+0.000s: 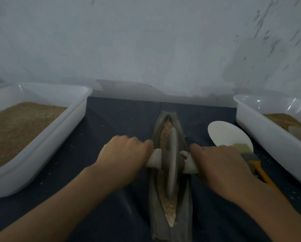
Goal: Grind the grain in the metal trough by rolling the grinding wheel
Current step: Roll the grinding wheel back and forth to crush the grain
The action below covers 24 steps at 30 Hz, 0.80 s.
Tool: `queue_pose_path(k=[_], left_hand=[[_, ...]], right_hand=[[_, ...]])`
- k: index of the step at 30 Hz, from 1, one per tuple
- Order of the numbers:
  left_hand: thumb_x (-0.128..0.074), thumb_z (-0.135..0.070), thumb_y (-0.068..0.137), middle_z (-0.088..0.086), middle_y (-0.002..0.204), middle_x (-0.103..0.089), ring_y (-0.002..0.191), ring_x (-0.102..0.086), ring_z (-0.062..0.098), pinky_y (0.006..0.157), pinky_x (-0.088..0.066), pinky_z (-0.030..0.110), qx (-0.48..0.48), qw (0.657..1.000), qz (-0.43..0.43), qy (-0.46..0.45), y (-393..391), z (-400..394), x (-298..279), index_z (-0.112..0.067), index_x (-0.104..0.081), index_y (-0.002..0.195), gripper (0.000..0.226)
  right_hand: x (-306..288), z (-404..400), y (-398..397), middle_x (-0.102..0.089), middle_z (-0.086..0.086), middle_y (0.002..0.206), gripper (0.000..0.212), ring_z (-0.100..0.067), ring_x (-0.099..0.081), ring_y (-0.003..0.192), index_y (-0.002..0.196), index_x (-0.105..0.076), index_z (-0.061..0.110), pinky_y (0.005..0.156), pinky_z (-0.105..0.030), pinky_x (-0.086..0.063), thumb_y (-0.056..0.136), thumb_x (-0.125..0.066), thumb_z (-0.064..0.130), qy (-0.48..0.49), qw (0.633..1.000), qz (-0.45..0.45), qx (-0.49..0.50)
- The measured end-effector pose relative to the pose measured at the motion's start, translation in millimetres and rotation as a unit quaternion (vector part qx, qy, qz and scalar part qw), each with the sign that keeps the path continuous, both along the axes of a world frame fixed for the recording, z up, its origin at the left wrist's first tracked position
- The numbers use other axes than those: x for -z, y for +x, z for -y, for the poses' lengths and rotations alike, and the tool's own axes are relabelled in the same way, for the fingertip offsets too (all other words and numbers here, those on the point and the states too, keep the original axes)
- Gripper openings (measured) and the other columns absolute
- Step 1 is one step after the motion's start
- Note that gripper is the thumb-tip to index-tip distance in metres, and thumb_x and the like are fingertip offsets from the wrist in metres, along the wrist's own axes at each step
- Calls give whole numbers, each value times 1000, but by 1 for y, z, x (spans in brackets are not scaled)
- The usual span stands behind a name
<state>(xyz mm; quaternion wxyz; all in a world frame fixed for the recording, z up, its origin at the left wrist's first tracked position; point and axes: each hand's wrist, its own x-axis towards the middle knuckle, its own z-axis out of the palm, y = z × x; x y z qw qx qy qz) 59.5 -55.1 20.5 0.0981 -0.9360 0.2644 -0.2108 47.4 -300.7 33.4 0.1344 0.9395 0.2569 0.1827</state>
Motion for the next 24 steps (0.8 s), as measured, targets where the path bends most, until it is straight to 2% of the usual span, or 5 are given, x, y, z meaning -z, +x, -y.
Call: queue_pose_path(k=[4,8,14,20,24], left_hand=[[-83,-31,52,-11,55,-18,42,-10,6,44,-3,22,-33,999,-4,26,-9,-1,-3,-28,-23,77,65],[-68,-27,75,-8,59,-23,46,-23,14,46,-21,29,-74,997,28,-8,32,10,3,-25,-24,81,44],[-64,-26,82,-3,71,-49,53,-32,18,52,-28,33,-94,995,27,-13,52,15,-6,-24,-27,86,37],[-85,-30,51,-8,58,-31,44,-25,12,42,-12,24,16,1000,8,16,-12,0,-7,-25,-41,82,54],[-88,-24,36,-6,49,-38,35,-31,15,43,-7,23,-15,999,2,36,-20,2,-14,-24,-38,72,61]], right_hand=[[3,2,-2,-46,2,46,52,-21,-41,31,67,-45,17,40,-23,-15,34,-83,5,35,998,43,-17],[2,-6,47,-62,2,75,34,-23,-59,61,84,-33,24,51,-30,-24,76,-66,26,-16,998,45,50],[-3,-6,70,-62,0,81,32,-26,-60,69,85,-27,22,52,-32,-26,83,-59,26,-2,998,32,54],[9,10,-3,-44,6,53,59,-15,-45,40,76,-26,28,38,-33,-38,54,-80,21,53,998,4,-21],[10,11,-6,-46,5,49,68,-16,-44,35,74,-26,26,32,-31,-35,41,-85,17,55,998,17,-17]])
